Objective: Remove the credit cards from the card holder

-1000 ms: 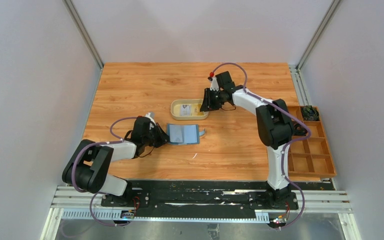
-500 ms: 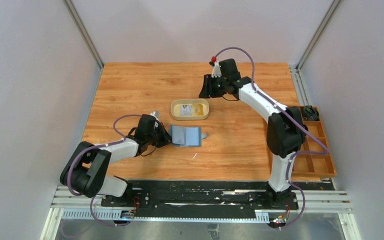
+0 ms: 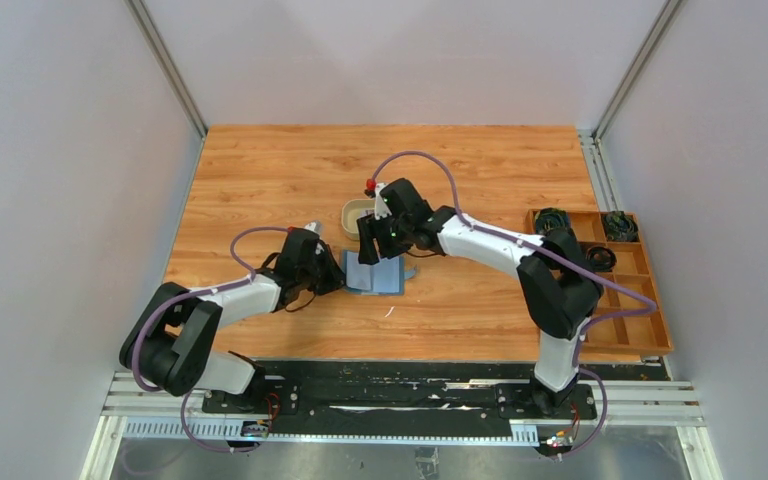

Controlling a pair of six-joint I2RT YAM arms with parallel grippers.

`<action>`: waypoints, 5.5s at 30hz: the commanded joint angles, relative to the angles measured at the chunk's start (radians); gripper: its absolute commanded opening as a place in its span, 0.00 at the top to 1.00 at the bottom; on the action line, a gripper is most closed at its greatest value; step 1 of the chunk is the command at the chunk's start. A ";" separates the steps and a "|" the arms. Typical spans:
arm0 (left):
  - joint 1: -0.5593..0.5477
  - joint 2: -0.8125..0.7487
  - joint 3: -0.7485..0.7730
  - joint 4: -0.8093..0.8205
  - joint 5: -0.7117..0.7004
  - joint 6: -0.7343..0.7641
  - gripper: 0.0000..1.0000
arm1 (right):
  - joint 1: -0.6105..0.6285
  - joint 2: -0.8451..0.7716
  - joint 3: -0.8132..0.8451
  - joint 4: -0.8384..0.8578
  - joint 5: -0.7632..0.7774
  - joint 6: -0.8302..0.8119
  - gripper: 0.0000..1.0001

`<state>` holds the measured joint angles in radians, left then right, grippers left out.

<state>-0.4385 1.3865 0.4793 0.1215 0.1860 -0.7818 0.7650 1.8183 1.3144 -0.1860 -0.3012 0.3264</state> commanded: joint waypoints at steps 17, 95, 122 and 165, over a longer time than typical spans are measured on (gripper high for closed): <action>-0.054 0.054 -0.037 -0.128 -0.064 -0.007 1.00 | 0.095 0.150 0.076 0.024 0.121 0.077 0.15; -0.055 0.137 -0.071 -0.084 -0.085 -0.003 1.00 | -0.063 -0.027 -0.400 0.572 -0.162 0.264 0.15; -0.055 0.179 -0.087 -0.082 -0.123 -0.005 1.00 | -0.087 0.096 -0.512 0.668 -0.209 0.610 0.30; -0.055 0.158 -0.103 -0.082 -0.126 -0.007 1.00 | -0.160 0.272 -0.728 1.606 -0.338 1.020 1.00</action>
<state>-0.4824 1.4780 0.4454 0.2874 0.1772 -0.8459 0.6209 2.0861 0.5953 1.3388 -0.6212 1.3361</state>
